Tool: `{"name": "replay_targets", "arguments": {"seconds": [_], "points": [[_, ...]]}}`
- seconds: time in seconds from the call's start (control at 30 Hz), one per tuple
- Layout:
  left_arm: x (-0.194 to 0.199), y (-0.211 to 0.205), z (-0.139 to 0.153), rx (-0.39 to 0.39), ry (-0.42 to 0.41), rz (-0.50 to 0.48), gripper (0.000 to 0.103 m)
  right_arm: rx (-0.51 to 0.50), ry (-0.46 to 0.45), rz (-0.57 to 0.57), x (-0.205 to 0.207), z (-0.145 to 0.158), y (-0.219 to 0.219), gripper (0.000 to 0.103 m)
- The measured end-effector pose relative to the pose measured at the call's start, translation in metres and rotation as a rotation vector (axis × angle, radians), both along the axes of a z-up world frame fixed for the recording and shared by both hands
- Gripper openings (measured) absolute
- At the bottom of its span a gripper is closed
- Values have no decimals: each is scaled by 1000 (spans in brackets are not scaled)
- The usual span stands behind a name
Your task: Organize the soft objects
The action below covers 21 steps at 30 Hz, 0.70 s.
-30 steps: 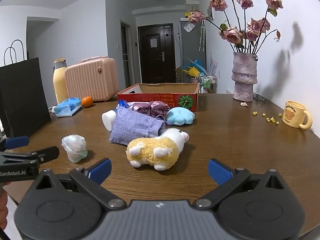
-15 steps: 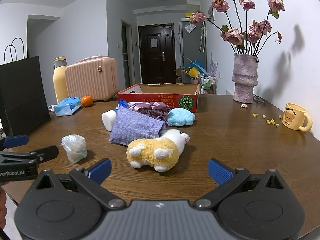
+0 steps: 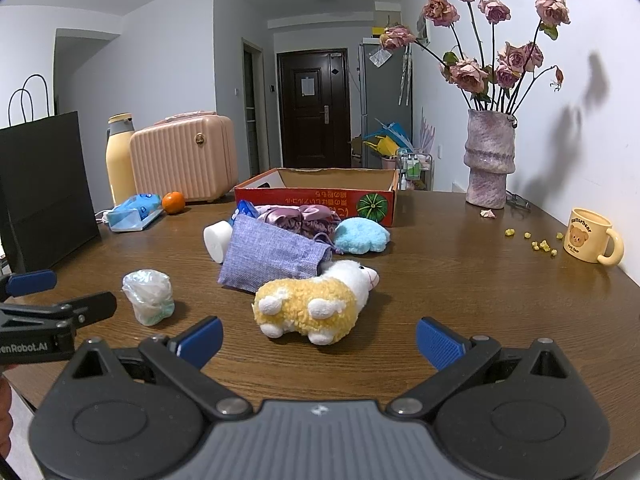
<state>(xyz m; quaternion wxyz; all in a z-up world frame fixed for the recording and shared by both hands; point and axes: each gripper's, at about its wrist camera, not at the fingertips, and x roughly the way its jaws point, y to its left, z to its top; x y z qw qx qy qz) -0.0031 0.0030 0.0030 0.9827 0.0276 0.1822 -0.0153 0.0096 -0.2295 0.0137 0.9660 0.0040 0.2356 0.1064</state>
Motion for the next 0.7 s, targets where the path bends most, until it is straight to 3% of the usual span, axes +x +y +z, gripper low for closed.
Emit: {"name": "replay_targets", "arguments": {"seconds": [0.7], "points": [[-1,-2,1,-3,-6,-2,103,-5,2,1,0,0,-1,103]]}}
